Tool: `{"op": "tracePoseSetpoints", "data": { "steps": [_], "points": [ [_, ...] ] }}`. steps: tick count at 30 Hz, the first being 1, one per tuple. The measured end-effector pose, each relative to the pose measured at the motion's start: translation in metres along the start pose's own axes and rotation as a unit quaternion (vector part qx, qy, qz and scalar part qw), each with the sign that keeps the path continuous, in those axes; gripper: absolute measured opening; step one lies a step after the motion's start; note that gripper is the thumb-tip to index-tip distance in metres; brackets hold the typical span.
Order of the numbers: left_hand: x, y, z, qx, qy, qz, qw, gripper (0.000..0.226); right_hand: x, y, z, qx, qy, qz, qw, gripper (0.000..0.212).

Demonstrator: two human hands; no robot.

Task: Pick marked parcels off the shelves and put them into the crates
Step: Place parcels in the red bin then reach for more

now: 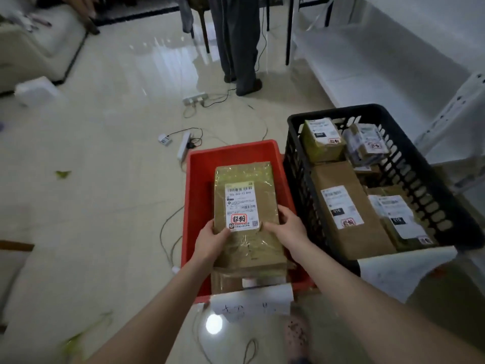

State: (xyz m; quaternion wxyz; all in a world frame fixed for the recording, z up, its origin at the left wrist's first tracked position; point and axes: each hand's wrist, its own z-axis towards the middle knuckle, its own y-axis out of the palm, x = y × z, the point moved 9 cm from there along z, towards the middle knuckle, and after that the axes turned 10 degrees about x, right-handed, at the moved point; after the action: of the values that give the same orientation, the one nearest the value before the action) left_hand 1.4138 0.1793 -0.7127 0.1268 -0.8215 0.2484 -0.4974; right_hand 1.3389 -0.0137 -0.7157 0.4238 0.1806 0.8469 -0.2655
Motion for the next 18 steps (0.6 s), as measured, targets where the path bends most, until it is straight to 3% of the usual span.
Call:
{"op": "tracePoseSetpoints", "data": {
  "steps": [12,18],
  "points": [
    [0.002,0.002,0.189,0.134,-0.005,0.201,0.970,0.053,-0.014,0.127,0.171,-0.091,0.049,-0.023,0.994,0.076],
    [-0.004,0.024,0.199,0.116,0.073,0.308,0.941,0.061,-0.005,0.168,0.187,-0.111,0.065,-0.024,0.991,0.071]
  ]
}}
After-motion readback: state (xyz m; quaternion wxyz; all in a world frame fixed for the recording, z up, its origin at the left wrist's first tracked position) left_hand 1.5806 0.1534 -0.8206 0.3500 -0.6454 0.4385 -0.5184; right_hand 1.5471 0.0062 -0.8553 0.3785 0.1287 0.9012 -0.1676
